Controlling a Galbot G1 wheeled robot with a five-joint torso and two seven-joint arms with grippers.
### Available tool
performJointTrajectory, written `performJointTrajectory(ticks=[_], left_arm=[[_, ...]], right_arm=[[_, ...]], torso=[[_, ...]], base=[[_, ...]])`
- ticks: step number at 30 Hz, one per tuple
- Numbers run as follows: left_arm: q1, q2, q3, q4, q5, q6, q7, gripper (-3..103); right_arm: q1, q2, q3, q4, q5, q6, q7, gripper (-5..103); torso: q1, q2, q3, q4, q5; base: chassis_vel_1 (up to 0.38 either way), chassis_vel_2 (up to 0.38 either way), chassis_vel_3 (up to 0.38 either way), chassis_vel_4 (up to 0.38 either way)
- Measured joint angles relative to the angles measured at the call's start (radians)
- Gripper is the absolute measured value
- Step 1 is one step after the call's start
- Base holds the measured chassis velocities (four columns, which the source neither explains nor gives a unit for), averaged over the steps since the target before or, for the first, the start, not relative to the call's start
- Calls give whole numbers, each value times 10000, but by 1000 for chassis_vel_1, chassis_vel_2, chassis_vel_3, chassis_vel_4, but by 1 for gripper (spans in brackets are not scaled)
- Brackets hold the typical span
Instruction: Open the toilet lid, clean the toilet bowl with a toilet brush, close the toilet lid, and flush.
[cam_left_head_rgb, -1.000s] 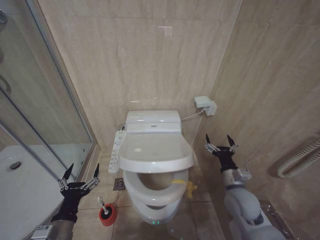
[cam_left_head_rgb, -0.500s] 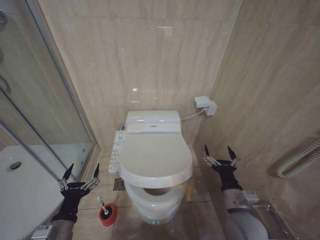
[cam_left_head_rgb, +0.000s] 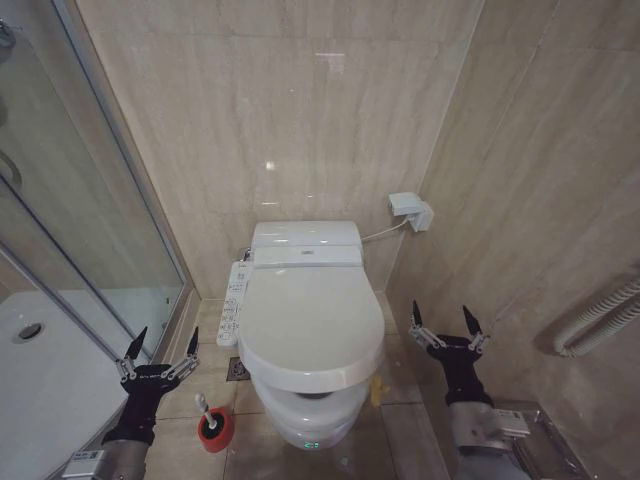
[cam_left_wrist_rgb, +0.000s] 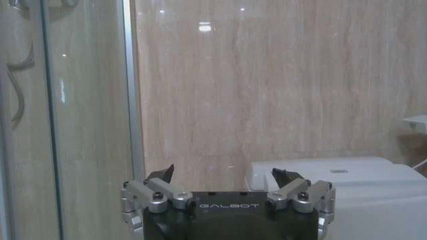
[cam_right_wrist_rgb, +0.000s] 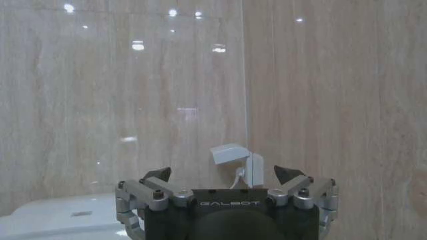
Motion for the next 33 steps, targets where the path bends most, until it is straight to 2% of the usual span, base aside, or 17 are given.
performJointTrajectory(ticks=[33], left_arm=[[0,0,0,0,0,0,0,99]], right_arm=[[-172,250,-93,328,-19,29,-49,100]], torso=[[1,0,0,0,2]], base=[[0,0,0,0]])
